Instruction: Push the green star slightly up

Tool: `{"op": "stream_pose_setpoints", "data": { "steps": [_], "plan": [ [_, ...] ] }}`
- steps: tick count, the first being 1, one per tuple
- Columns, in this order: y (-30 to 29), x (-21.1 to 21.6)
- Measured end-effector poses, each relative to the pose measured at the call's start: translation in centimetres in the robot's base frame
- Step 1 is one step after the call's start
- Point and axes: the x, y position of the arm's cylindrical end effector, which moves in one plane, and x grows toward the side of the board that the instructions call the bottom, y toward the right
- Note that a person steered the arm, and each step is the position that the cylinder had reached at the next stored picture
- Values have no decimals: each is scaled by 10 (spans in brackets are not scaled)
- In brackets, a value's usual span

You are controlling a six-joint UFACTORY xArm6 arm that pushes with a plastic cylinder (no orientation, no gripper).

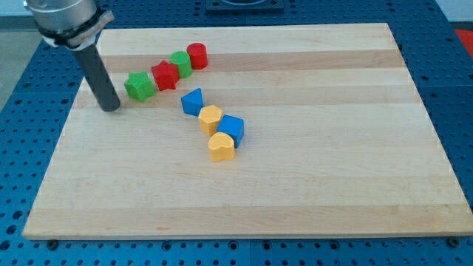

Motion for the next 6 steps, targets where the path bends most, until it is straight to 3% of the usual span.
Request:
{"op": "stream_pose_setpoints", "data": {
  "steps": [2,5,6],
  "plan": [
    [42,-9],
    [42,-84],
    [39,-81]
  ]
}}
